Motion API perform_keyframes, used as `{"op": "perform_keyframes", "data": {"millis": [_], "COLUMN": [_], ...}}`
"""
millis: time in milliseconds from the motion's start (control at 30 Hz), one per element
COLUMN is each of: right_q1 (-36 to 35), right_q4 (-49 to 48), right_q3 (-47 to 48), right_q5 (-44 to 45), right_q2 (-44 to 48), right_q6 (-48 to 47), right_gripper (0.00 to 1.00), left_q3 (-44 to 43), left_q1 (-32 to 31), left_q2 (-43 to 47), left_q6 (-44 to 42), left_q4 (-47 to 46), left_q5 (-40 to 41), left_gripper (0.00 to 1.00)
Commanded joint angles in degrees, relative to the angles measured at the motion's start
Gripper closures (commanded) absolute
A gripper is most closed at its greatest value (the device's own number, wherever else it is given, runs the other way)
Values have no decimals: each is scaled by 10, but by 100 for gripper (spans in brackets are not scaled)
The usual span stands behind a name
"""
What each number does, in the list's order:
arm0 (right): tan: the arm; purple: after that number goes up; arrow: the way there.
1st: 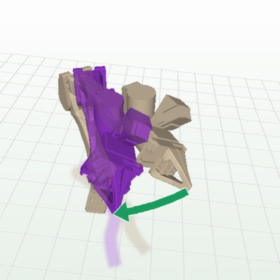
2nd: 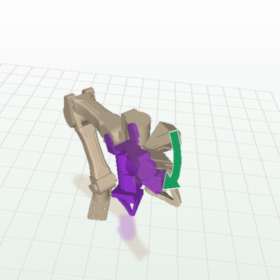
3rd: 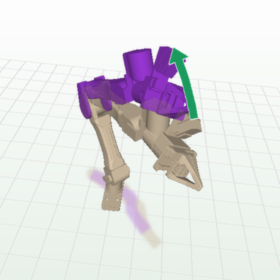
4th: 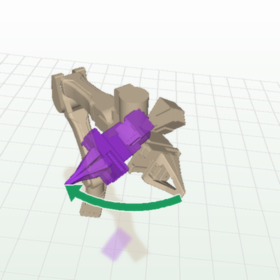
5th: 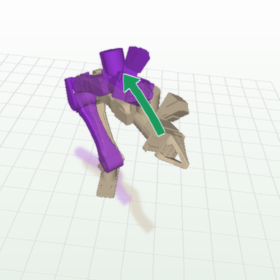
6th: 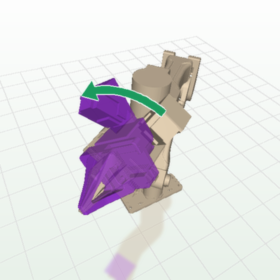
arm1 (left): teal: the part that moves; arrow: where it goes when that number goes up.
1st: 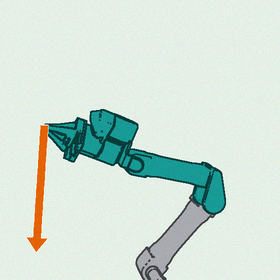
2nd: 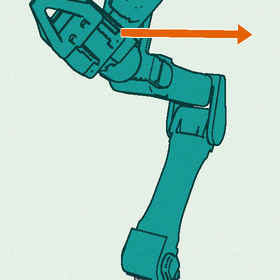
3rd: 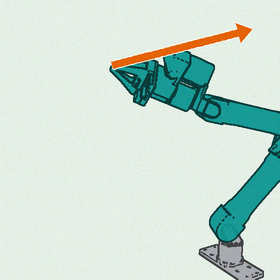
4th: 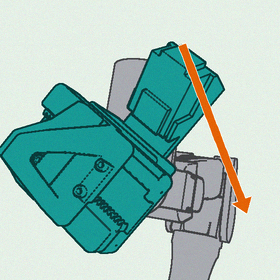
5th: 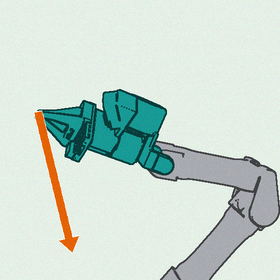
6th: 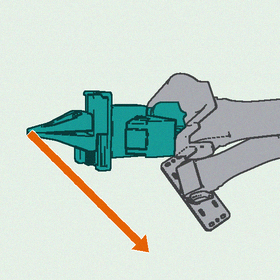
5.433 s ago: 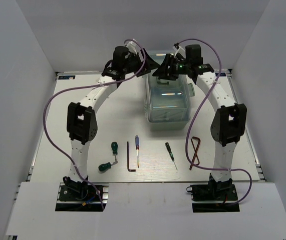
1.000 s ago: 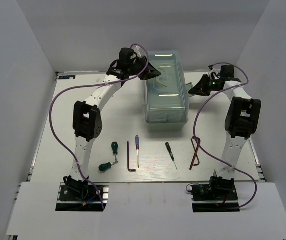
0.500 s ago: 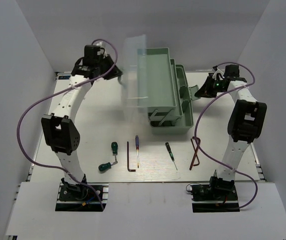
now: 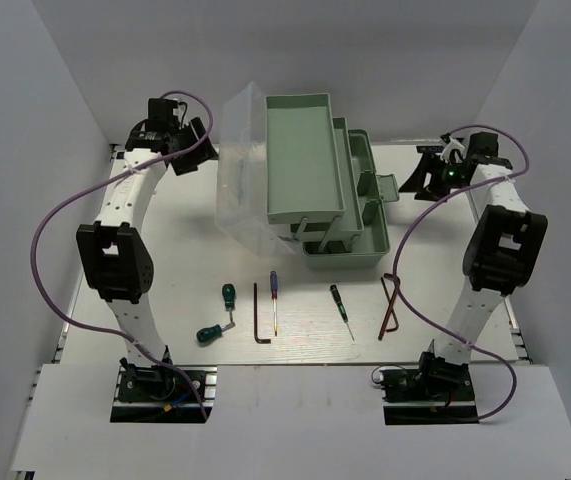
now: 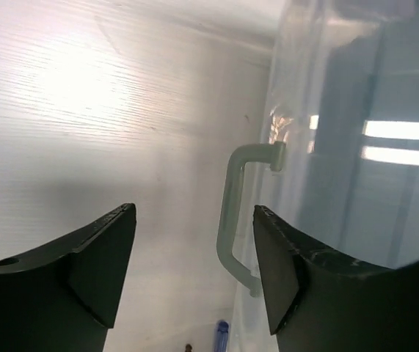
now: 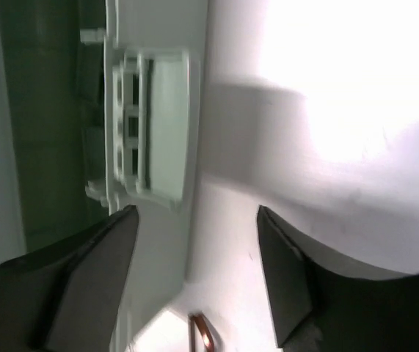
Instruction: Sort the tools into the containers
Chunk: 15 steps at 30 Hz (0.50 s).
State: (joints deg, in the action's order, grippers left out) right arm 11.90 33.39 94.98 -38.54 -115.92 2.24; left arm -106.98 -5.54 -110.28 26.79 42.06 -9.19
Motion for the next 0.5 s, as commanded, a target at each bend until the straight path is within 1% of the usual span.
{"op": "perform_keyframes", "data": {"millis": [0, 33, 67, 100, 133, 167, 200, 233, 267, 300, 333, 367, 400, 433, 467], "right_q1": [8, 6, 4, 3, 1, -2, -2, -4, -12, -14, -20, -23, -30, -36, -38], "right_q4": [76, 89, 98, 129, 138, 146, 158, 163, 164, 167, 169, 167, 171, 177, 179], "right_q3": [-29, -51, -63, -77, -122, -138, -174, -209, -225, -260, -292, -318, -329, -340, -362], "right_q5": [29, 33, 56, 57, 61, 70, 69, 74, 85, 94, 98, 103, 116, 120, 120], "right_q2": [78, 94, 109, 123, 132, 140, 167, 176, 184, 211, 222, 228, 243, 245, 249], "right_q6": [-93, -109, -117, -140, -160, -172, -178, -188, -190, -192, -193, -193, -195, -192, -189], "right_gripper": [31, 33, 36, 38, 46, 51, 56, 65, 69, 69, 69, 69, 69, 66, 61], "left_q3": [-32, -32, -32, -27, -15, -3, 20, 34, 53, 104, 132, 175, 194, 208, 218], "left_q1": [21, 30, 30, 35, 35, 27, 21, 21, 16, 10, 10, 1, -14, -24, -35], "left_q2": [39, 50, 59, 71, 98, 112, 126, 141, 180, 202, 225, 244, 274, 285, 294], "left_q6": [-8, -8, -8, -8, -14, -25, -25, -37, -48, -48, -56, -61, -75, -81, -90], "left_q4": [43, 49, 49, 54, 54, 45, 38, 33, 24, -12, -34, -49, -70, -70, -63], "left_q5": [80, 90, 98, 104, 104, 97, 91, 79, 38, 3, -33, -94, -127, -153, -185], "left_gripper": [25, 25, 26, 30, 46, 58, 69, 78, 91, 93, 93, 90, 86, 80, 74]}}
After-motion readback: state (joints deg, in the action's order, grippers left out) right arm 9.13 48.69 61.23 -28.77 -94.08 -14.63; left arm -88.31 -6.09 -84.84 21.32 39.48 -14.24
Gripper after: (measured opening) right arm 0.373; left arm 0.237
